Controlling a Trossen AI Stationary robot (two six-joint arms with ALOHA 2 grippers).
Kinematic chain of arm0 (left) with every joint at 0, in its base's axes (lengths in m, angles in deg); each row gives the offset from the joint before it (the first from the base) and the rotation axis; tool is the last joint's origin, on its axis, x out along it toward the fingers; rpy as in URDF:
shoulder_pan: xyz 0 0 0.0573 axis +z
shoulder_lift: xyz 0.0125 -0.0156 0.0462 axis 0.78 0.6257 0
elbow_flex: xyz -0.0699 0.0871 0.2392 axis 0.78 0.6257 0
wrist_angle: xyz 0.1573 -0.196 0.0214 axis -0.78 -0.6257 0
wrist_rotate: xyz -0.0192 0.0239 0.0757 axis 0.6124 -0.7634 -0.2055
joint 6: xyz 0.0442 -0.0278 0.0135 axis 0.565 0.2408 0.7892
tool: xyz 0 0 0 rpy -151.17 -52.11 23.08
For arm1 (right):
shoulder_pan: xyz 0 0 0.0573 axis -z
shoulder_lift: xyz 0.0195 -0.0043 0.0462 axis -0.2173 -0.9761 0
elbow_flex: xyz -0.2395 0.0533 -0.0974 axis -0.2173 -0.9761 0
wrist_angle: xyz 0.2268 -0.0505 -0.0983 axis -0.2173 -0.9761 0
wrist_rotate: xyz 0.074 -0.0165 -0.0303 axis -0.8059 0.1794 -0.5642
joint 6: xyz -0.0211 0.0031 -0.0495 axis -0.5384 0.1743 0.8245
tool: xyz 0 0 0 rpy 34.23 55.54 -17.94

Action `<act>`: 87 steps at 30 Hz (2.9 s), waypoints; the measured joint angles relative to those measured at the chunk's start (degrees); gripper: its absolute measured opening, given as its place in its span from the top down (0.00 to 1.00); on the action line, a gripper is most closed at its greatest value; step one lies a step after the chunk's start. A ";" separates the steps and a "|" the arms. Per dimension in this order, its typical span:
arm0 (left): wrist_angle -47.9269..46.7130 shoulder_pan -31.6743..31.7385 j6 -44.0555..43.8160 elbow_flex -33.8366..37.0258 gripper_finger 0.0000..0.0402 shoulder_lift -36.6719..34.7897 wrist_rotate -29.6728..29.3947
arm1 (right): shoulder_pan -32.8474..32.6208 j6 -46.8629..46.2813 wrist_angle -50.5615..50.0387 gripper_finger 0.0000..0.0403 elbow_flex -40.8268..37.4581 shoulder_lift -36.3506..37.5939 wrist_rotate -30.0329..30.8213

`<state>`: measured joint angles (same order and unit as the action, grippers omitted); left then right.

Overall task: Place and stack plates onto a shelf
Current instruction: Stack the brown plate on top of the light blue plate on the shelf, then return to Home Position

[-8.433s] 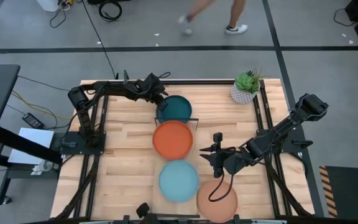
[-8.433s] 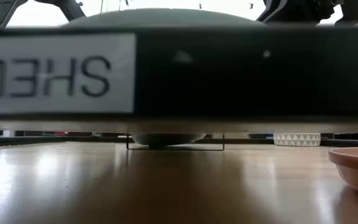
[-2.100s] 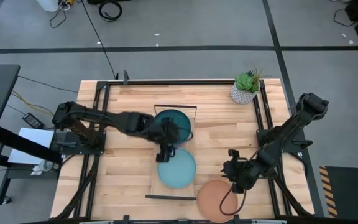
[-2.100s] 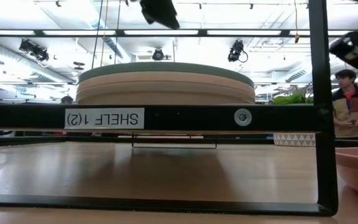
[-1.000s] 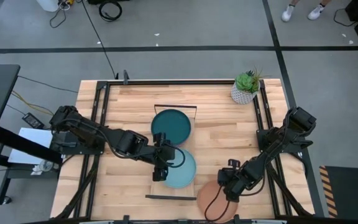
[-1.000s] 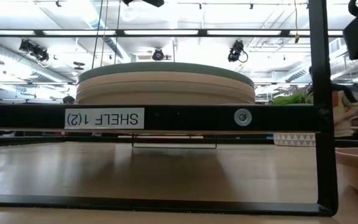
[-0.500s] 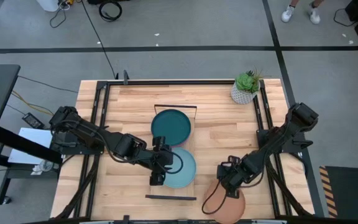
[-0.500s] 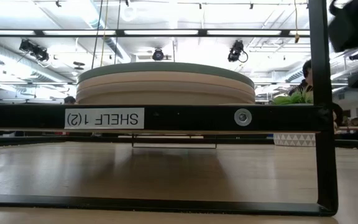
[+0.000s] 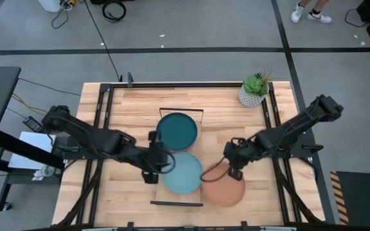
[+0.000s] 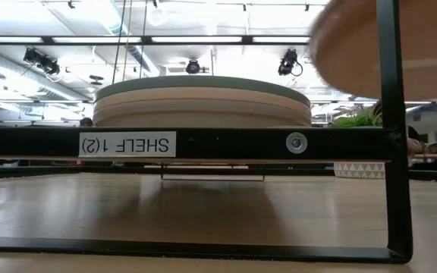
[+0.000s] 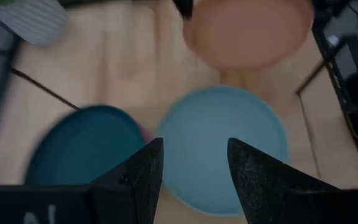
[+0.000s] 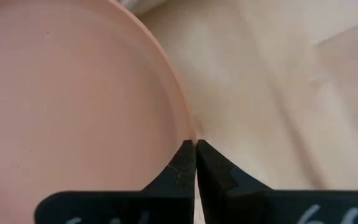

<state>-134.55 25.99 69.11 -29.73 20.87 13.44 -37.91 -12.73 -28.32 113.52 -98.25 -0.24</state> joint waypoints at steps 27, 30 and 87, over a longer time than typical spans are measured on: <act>-5.07 0.29 -1.62 -0.04 0.54 -10.59 -11.48 | 18.49 30.47 -1.86 0.96 38.09 -33.18 -0.71; -5.50 0.29 -2.28 -0.04 0.54 -10.59 -11.45 | 18.62 32.62 -0.09 0.94 38.31 -34.85 -4.65; 57.68 -14.31 -7.29 56.64 0.54 -18.45 -21.18 | -2.78 42.07 54.76 0.77 -4.46 -16.24 19.25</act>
<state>-76.86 11.67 61.83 26.91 2.42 -7.74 -40.69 29.34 26.44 109.06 -114.49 19.01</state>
